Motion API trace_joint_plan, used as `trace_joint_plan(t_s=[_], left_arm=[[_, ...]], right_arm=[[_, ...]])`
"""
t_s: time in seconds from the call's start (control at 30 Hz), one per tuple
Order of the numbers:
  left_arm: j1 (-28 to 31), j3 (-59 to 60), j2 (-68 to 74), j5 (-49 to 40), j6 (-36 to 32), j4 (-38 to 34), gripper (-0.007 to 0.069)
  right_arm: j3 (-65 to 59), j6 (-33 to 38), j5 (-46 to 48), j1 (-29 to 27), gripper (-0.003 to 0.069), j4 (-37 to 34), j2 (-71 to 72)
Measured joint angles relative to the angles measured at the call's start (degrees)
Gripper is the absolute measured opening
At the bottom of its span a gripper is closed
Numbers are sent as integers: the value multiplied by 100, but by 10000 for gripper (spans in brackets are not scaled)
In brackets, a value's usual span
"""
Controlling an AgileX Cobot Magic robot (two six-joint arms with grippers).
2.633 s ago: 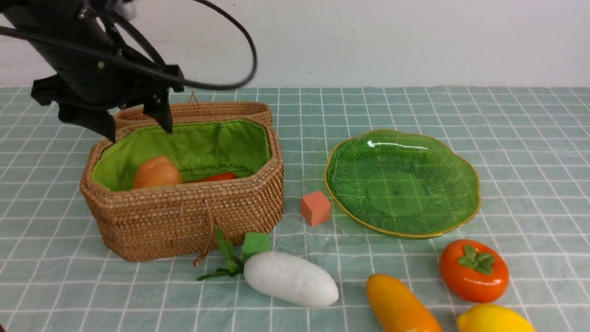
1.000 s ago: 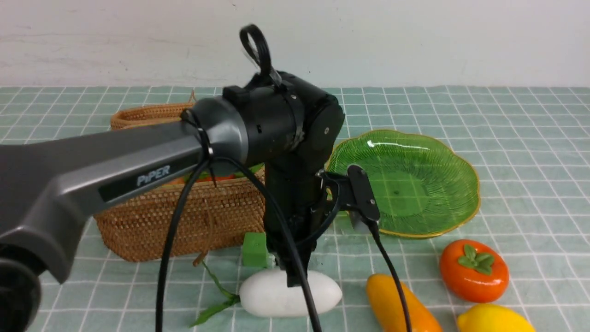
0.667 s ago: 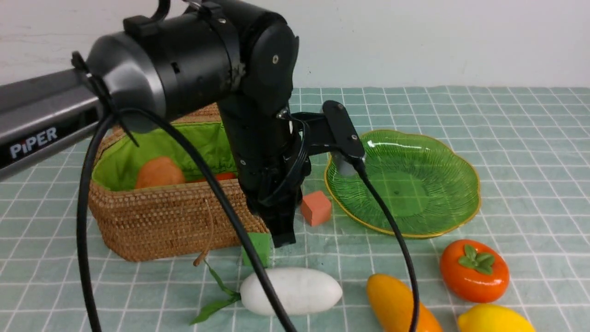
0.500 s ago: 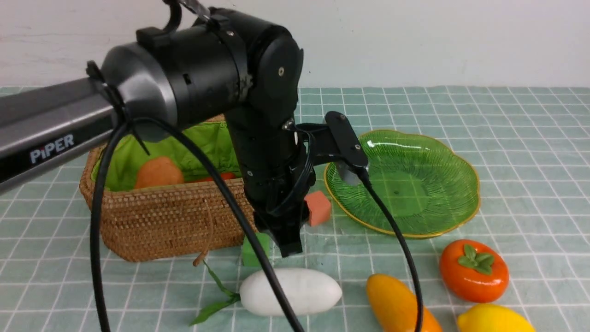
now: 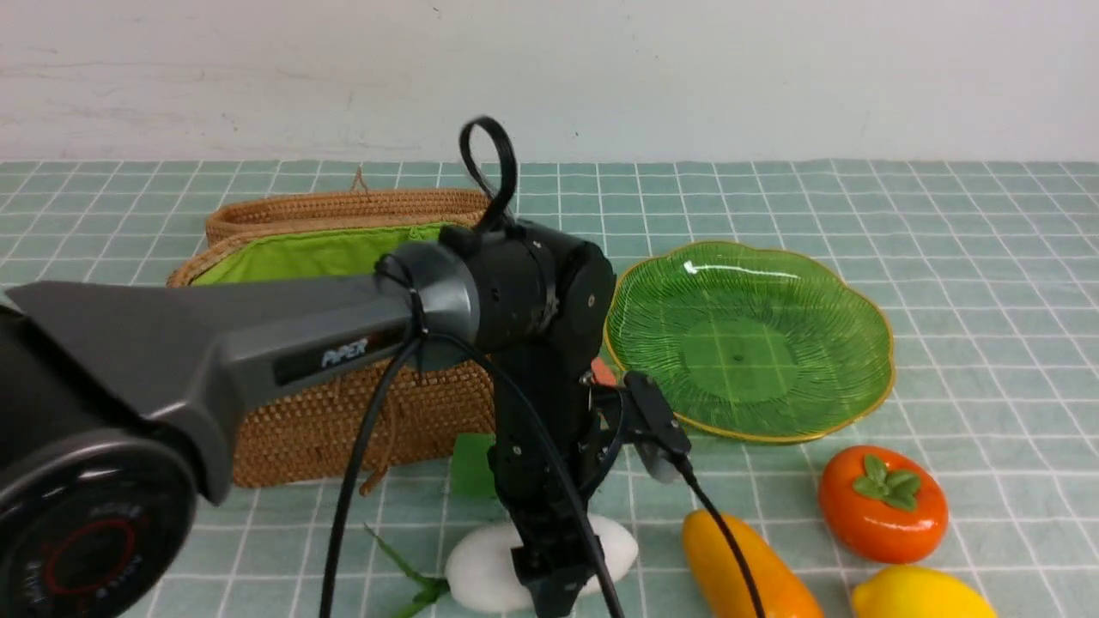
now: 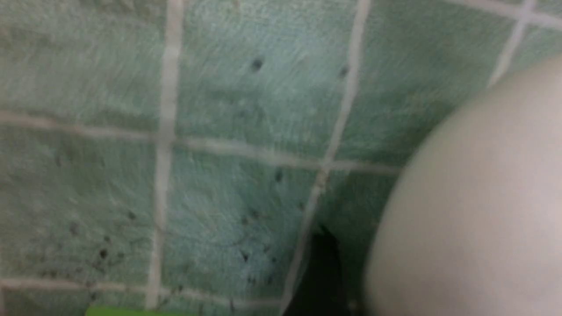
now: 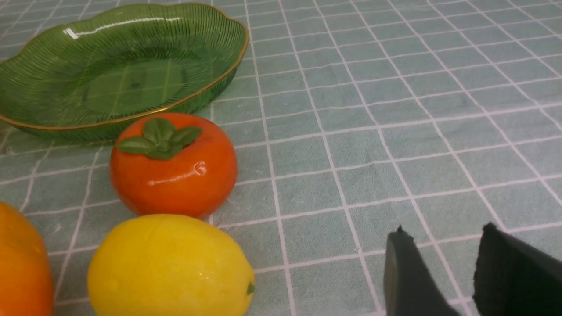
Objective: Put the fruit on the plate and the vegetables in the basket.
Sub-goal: Take a daikon with your left arm and place it on the basket on the left.
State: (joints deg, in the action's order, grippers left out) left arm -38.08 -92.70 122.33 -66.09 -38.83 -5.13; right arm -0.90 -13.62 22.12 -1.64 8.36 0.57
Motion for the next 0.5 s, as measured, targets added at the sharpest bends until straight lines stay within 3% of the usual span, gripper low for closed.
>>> trace_joint_plan(t_s=[0.03,0.1,0.3,0.5], left_arm=[[0,0,0,0,0,7,564],[0,-16,0,-143,0,75,461],[0,-327,-472,-296,11,217,468],[64,-639,-1592,-340,180,1048,468]], right_arm=[[0,0,0,0,240,0,0],[0,0,0,0,240,0,0],[0,0,0,0,240,0,0],[0,0,0,0,240,0,0]])
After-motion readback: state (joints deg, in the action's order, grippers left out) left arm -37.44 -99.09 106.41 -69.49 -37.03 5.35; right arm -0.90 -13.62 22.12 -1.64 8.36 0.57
